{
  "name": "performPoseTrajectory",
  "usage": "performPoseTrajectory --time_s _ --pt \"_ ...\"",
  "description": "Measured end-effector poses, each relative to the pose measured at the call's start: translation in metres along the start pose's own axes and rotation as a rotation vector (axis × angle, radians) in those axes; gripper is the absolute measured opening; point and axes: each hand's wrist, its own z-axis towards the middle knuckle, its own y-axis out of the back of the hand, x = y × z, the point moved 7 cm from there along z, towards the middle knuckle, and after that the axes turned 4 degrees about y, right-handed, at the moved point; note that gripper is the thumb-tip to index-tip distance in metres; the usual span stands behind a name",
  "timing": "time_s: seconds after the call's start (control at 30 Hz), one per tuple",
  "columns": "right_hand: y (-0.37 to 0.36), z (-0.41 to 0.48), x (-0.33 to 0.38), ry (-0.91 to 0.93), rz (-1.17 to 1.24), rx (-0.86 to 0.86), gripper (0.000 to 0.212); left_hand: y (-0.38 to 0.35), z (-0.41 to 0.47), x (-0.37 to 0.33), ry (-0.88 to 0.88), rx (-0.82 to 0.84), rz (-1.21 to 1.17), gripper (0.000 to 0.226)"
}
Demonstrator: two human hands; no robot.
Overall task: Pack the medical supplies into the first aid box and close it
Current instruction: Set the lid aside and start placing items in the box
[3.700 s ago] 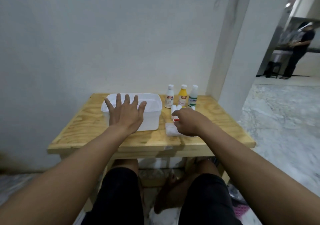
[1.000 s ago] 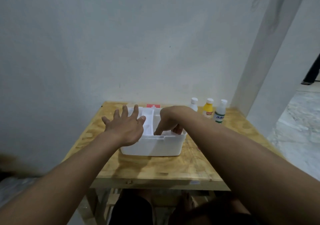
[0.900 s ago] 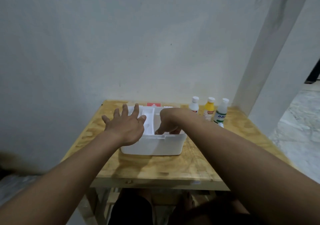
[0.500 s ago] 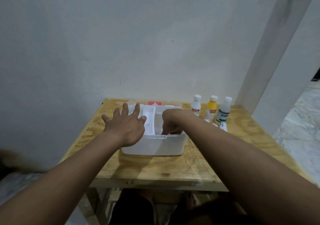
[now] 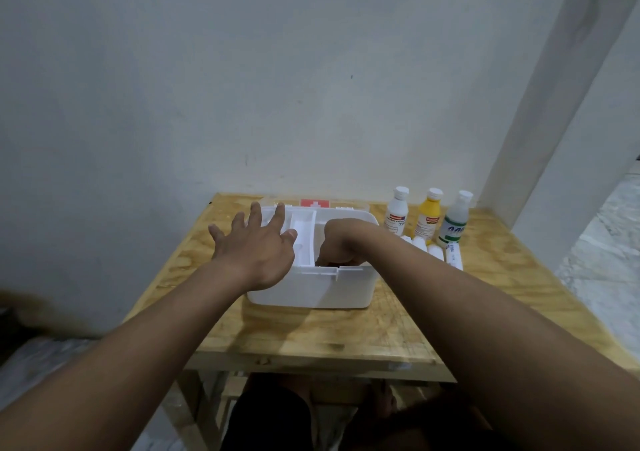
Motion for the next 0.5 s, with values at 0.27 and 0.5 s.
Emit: performPoseTrajectory --time_s 0.27,0.5 --pt "-0.002 0.002 -0.002 0.009 0.061 -0.005 0.040 0.001 0.000 0.000 0.000 -0.007 0.008 0.062" --pt "0.014 -0.007 -0.010 -0.035 0.259 -0.066 0.028 0.001 0.002 0.001 0.000 0.000 0.004 0.062"
